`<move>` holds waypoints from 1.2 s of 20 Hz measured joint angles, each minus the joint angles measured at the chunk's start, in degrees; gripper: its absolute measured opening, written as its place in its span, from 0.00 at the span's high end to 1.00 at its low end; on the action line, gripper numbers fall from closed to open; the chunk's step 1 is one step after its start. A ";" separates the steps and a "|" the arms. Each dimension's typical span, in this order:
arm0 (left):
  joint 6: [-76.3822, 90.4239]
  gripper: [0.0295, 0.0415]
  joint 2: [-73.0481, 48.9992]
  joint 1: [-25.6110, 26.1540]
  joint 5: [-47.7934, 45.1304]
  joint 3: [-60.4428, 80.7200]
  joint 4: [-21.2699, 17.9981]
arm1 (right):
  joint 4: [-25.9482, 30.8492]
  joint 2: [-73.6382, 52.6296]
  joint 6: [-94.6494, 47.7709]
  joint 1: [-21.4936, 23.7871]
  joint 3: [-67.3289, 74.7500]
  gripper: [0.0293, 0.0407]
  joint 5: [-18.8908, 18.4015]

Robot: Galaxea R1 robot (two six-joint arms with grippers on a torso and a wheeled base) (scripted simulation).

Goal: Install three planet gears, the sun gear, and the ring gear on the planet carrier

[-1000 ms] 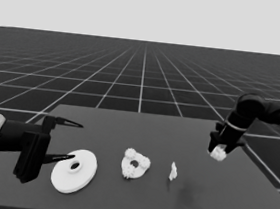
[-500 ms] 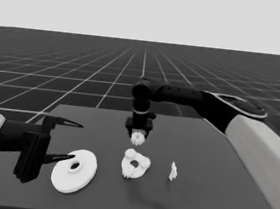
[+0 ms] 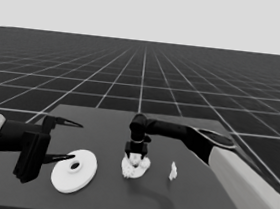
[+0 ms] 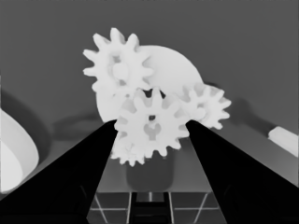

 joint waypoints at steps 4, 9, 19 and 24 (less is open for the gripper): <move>0.00 0.25 0.00 0.00 0.00 0.00 0.00 | -0.06 -0.03 1.07 -0.59 -0.11 0.86 0.03; 0.00 0.25 0.00 0.00 0.00 0.00 0.00 | -0.05 0.01 3.91 -0.63 -0.10 0.86 0.05; 0.00 0.25 0.00 0.00 0.00 0.00 0.00 | -0.05 -0.05 9.90 -0.80 -0.13 0.86 0.05; 0.00 0.25 0.00 0.00 0.00 0.00 0.00 | -0.06 -0.07 12.90 -0.89 -0.15 0.86 0.04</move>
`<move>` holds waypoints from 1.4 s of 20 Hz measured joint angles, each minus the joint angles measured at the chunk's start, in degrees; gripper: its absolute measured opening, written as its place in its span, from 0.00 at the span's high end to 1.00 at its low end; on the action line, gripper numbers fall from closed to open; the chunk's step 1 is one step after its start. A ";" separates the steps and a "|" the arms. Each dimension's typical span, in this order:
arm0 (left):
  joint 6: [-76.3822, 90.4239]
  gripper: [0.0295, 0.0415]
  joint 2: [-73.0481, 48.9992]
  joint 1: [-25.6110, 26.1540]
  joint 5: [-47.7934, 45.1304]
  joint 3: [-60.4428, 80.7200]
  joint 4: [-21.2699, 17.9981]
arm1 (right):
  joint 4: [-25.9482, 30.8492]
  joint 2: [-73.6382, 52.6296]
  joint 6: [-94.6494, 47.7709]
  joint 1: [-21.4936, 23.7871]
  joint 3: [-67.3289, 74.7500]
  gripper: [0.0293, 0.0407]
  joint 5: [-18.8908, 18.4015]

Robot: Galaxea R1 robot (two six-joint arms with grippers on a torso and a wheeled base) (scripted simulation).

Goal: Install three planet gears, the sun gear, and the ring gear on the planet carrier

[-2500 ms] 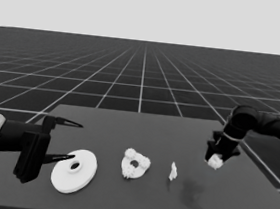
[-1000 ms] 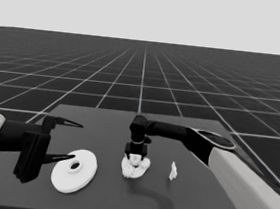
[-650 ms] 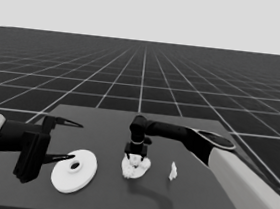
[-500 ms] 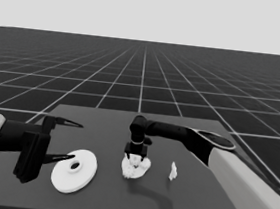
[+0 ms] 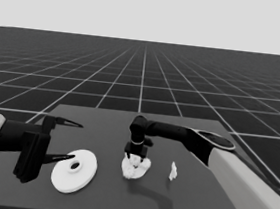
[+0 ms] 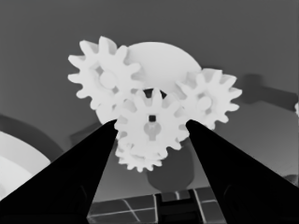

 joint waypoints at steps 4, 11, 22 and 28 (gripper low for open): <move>0.00 0.25 0.00 0.00 0.00 0.00 0.00 | 0.00 0.00 2.40 -0.03 0.00 0.86 0.00; 0.00 0.25 0.00 0.00 0.00 0.00 0.00 | 0.00 0.00 6.60 -0.04 0.00 0.86 0.00; 0.00 0.25 0.00 0.00 0.00 0.00 0.00 | 0.00 0.00 13.20 -0.04 -0.01 0.86 0.00; 0.00 0.25 0.00 0.00 0.00 0.00 0.00 | 0.00 0.00 16.80 -0.04 0.00 0.86 0.00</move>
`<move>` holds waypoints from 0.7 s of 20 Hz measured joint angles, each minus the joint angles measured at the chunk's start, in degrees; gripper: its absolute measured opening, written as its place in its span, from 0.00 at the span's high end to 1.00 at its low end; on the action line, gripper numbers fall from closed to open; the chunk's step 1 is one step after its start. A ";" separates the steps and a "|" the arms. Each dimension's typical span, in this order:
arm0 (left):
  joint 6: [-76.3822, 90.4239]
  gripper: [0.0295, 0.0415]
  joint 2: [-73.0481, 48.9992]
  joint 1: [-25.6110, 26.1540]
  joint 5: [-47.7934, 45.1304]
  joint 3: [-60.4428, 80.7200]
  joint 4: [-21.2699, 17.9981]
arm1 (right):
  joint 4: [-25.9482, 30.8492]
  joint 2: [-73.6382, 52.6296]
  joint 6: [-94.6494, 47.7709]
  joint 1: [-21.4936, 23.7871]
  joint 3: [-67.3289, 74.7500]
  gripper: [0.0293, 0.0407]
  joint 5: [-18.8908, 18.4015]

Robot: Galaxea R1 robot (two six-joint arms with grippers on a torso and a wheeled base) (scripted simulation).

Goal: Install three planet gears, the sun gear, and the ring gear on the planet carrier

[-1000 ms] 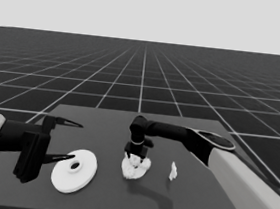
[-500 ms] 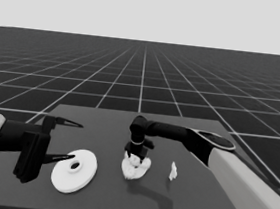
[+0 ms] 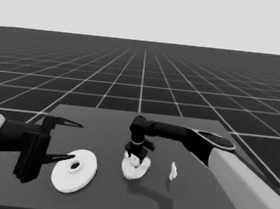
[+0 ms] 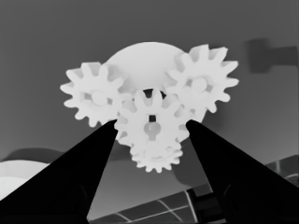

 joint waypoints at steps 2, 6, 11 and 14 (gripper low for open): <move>0.00 0.25 0.00 0.00 0.00 0.00 0.00 | 0.00 0.00 1.20 0.00 0.00 0.86 0.00; 0.00 0.25 0.00 0.00 0.00 0.00 0.00 | 0.00 0.00 3.60 0.00 0.00 0.86 0.00; 0.00 0.25 0.00 0.00 0.00 0.00 0.00 | 0.00 0.00 6.60 0.00 0.00 0.86 0.00; 0.00 0.25 0.00 0.00 0.00 0.00 0.00 | 0.00 0.00 8.40 0.00 0.00 0.86 0.00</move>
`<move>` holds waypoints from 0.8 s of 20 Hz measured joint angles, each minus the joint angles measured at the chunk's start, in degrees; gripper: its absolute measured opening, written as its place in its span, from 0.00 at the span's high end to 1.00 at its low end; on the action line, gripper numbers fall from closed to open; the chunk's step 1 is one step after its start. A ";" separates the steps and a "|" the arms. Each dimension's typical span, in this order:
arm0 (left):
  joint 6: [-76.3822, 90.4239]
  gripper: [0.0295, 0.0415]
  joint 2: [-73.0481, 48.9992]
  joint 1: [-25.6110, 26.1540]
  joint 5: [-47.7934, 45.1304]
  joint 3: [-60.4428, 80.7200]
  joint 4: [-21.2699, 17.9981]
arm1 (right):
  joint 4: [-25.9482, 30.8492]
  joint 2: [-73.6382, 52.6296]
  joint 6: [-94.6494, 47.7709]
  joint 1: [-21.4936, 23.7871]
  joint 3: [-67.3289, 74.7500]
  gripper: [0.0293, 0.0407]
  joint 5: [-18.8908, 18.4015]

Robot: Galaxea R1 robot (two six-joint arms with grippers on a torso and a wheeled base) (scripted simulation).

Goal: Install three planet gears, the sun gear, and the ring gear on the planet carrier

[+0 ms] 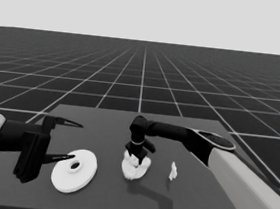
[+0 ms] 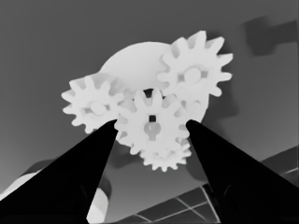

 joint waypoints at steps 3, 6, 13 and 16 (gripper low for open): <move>0.00 0.25 0.00 0.00 0.00 0.00 0.00 | 0.00 0.00 1.80 0.00 0.00 0.86 0.00; 0.00 0.25 0.00 0.00 0.00 0.00 0.00 | 0.00 0.00 3.60 0.00 0.00 0.86 0.00; 0.00 0.25 0.00 0.00 0.00 0.00 0.00 | 0.00 0.00 7.80 0.00 0.00 0.86 0.00; 0.00 0.25 0.00 0.00 0.00 0.00 0.00 | 0.00 0.00 9.60 0.00 0.00 0.86 0.00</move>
